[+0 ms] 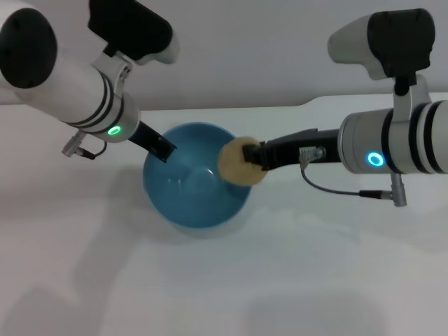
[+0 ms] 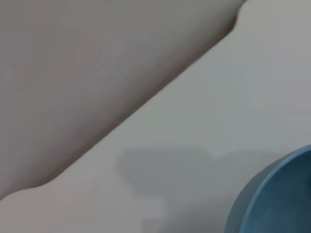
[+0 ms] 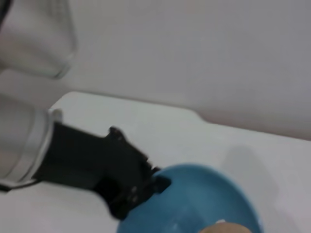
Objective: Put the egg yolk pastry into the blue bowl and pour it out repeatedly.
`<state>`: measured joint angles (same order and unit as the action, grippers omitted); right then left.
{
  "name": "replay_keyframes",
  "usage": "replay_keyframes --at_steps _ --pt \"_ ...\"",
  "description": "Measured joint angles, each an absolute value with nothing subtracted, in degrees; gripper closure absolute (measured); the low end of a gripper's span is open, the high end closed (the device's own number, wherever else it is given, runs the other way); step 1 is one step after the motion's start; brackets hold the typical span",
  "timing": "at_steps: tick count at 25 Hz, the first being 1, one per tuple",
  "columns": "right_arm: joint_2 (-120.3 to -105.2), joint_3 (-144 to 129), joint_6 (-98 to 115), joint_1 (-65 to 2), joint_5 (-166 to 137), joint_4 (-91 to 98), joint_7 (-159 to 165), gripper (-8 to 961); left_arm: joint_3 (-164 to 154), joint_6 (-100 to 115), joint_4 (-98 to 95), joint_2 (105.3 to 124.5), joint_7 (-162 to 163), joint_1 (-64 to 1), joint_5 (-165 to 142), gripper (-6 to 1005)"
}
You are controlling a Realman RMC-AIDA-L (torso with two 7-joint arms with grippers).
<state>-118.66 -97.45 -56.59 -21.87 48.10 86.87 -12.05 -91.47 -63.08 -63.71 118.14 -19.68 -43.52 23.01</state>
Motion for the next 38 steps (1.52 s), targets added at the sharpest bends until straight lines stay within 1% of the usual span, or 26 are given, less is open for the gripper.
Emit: replay_keyframes --at_steps 7,16,19,21,24,29,34,38 --pt "-118.70 -98.20 -49.97 -23.87 48.35 82.31 -13.66 894 -94.56 -64.86 -66.49 118.47 -19.02 -43.64 23.72 999" --pt "-118.80 -100.43 -49.40 -25.53 48.55 80.87 -14.75 904 -96.15 -64.51 -67.32 118.53 -18.93 -44.20 26.39 999" --pt "-118.80 -99.92 -49.53 -25.04 48.90 81.72 -14.73 783 -96.17 -64.47 -67.34 118.54 -18.92 -44.21 26.44 999" --pt "-118.73 -99.80 -49.67 -24.29 48.94 83.29 -14.73 703 -96.19 -64.34 -67.33 118.55 -18.91 -44.21 26.46 999" --pt "-118.65 -97.77 -50.17 -21.61 48.72 87.42 -14.64 696 -96.21 -63.52 -67.34 118.56 -18.89 -44.11 26.46 1000" --pt "-118.95 -89.53 -50.54 -15.07 48.62 91.85 -14.36 690 -96.24 -59.88 -67.24 118.52 -18.89 -42.36 26.46 1000" --pt "-119.18 -82.80 -50.03 -9.67 48.54 91.17 -14.69 691 -96.24 -53.33 -67.29 118.45 -18.91 -39.89 27.64 1000" --pt "-119.21 -79.50 -49.80 -7.92 48.44 86.71 -14.82 692 -97.47 -47.74 -67.32 118.31 -19.36 -38.38 31.59 999"
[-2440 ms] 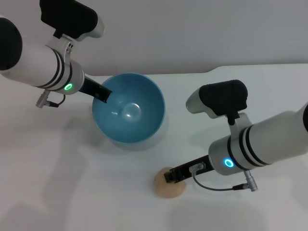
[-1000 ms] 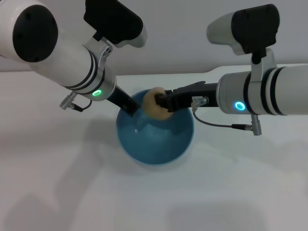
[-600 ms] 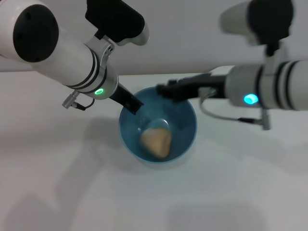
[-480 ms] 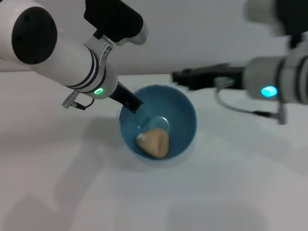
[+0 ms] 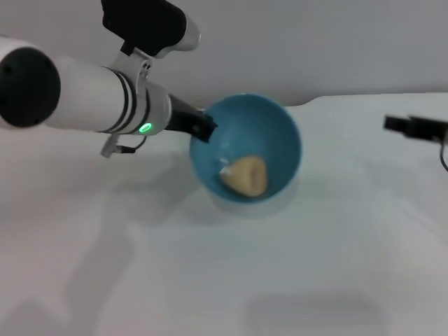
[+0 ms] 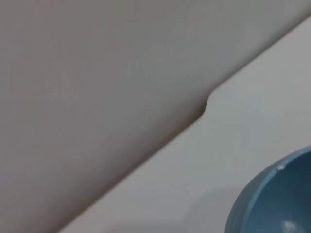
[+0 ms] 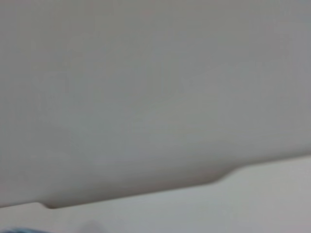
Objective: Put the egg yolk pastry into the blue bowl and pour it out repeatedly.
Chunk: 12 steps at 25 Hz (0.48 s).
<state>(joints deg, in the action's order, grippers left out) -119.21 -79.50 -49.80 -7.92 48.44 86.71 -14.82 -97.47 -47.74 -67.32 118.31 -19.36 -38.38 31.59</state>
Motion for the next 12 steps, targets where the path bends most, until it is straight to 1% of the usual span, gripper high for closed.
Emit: replay_keyframes --at_steps 5,12 --pt "-119.17 -78.80 -47.12 -5.89 48.38 83.31 -14.86 693 -103.37 -33.37 -68.02 118.31 -19.46 -34.61 35.32 999" --pt "-119.28 -75.08 -44.14 -3.35 48.34 80.93 -13.88 694 -117.72 -3.85 -65.57 118.54 -18.94 -28.75 38.40 1000"
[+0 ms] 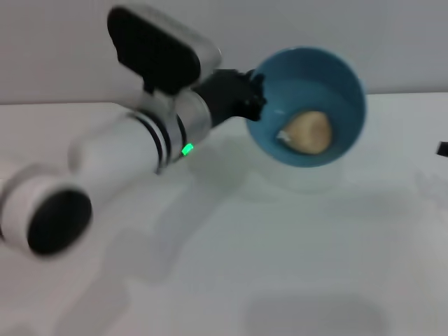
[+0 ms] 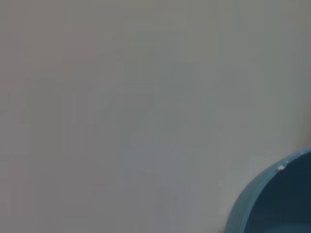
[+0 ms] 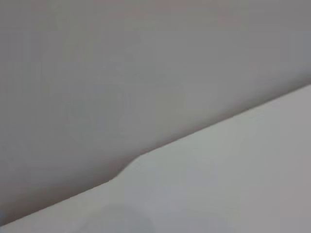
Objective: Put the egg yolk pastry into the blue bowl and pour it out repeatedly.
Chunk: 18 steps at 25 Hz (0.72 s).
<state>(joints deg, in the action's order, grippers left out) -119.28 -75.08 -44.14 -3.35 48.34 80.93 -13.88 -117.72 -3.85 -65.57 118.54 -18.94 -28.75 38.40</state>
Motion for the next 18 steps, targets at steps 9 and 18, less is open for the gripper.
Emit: replay_keyframes --at_steps 9,18 --pt "-119.17 -73.63 -44.06 -2.97 48.23 80.52 -14.11 693 -136.30 35.89 -51.27 119.03 -16.16 -28.31 39.78 998" --pt "-119.03 -73.92 -43.58 -3.75 48.23 79.05 -14.25 692 -143.41 57.39 -45.00 119.09 -14.90 -28.74 45.77 991"
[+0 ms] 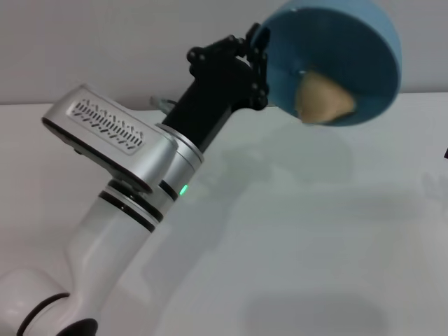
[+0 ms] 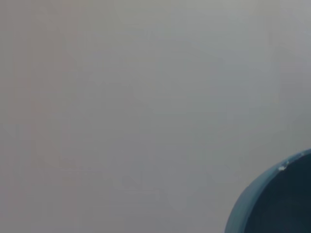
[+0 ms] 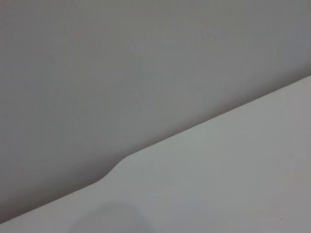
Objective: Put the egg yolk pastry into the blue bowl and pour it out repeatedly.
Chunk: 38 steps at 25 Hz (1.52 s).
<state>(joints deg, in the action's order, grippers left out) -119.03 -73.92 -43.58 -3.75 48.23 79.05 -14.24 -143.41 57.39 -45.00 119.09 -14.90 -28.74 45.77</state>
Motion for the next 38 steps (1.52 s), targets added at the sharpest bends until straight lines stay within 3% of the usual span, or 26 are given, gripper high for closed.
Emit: replay_keyframes --at_steps 16,24,25,33,38 --pt "-118.78 -75.19 -43.54 -5.56 48.79 77.53 -14.90 691 -140.80 51.26 -41.58 119.09 -14.54 -34.95 46.77 988" --pt "-118.49 -77.09 -56.55 -14.18 48.95 75.13 -18.62 690 -116.23 10.58 -49.91 118.18 -16.47 -38.44 44.41 990" --pt "-118.47 -76.98 -60.35 -16.51 48.96 74.58 -19.07 690 -109.17 -2.49 -51.45 118.13 -18.35 -40.40 41.75 990" --pt "-118.46 -76.60 -71.33 -21.50 49.09 76.58 -19.35 689 -93.86 -37.72 -51.85 118.07 -19.51 -47.83 32.33 991" --pt "-118.41 -76.18 -76.28 -23.85 49.12 76.39 -20.00 689 -91.95 -45.19 -53.80 118.10 -18.63 -48.49 28.50 992"
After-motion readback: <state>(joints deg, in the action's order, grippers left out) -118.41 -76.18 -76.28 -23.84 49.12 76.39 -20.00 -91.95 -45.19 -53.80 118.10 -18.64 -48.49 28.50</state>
